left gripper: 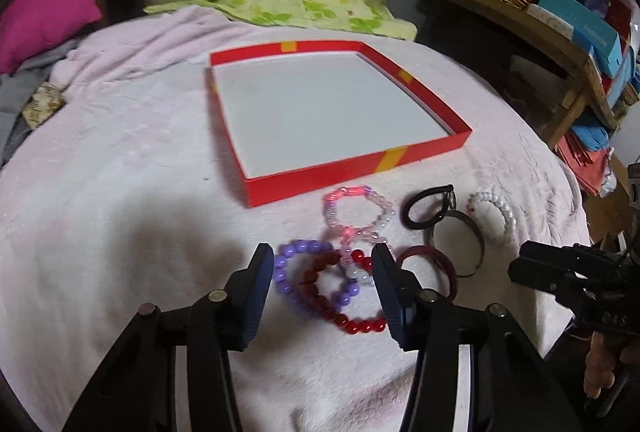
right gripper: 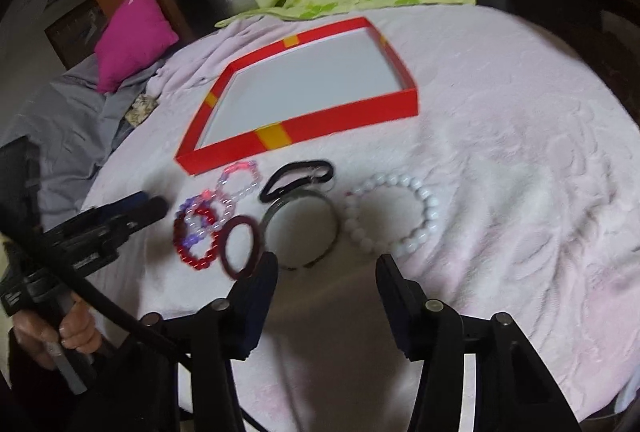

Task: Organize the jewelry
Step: 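Grasp the red bead bracelet with the left tool while the right tool grasps the maroon bangle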

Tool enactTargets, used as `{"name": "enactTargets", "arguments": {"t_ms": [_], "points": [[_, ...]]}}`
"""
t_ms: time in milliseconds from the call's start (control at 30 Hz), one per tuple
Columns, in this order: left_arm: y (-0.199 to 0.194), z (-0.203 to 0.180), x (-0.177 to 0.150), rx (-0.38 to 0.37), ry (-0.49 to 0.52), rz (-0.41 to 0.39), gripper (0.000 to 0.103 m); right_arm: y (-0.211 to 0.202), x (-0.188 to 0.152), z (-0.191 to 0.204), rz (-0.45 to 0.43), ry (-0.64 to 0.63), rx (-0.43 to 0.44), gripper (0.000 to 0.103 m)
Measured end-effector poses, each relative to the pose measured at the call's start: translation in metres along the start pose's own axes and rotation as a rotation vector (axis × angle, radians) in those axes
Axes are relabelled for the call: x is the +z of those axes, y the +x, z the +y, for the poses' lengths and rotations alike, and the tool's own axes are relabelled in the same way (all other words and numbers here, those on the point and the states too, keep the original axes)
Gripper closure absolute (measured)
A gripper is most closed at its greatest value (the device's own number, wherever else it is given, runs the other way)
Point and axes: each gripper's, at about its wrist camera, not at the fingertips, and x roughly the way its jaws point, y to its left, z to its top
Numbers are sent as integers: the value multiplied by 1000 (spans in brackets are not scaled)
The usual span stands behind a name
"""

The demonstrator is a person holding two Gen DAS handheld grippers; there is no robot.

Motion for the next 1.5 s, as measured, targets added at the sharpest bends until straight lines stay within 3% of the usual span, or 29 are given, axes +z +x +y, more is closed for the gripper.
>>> {"name": "enactTargets", "arguments": {"t_ms": [133, 200, 300, 367, 433, 600, 833, 1033, 1233, 1367, 1500], "points": [[16, -2, 3, -42, 11, 46, 65, 6, -3, 13, 8, -17, 36, 49], [25, -6, 1, -62, 29, 76, 85, 12, -4, 22, 23, -27, 49, 49], [35, -7, -6, -45, 56, 125, 93, 18, -4, 32, 30, -44, 48, 53], [32, -3, -8, -58, 37, 125, 93, 23, -4, 37, 31, -49, 43, 53], [26, 1, -10, -73, 28, 120, 93, 27, -3, 43, 34, -55, 47, 64], [15, 18, -16, -76, 17, 115, 93, 40, -1, 53, 43, -70, -7, 65], [2, 29, -18, -107, 11, 80, 93, 47, -1, 65, 5, -140, -65, 96], [-7, 33, -16, -142, 5, 38, 93, 25, -2, 52, -59, -111, -60, 97], [2, 26, -18, -101, 40, 69, 93, 15, -2, 31, -51, -41, -44, 97], [6, 21, -18, -64, 57, 75, 79, 10, -3, 24, -49, -15, -34, 97], [6, 13, -20, -73, 91, 72, 79, 7, -6, 19, -42, 0, -22, 97]]}}
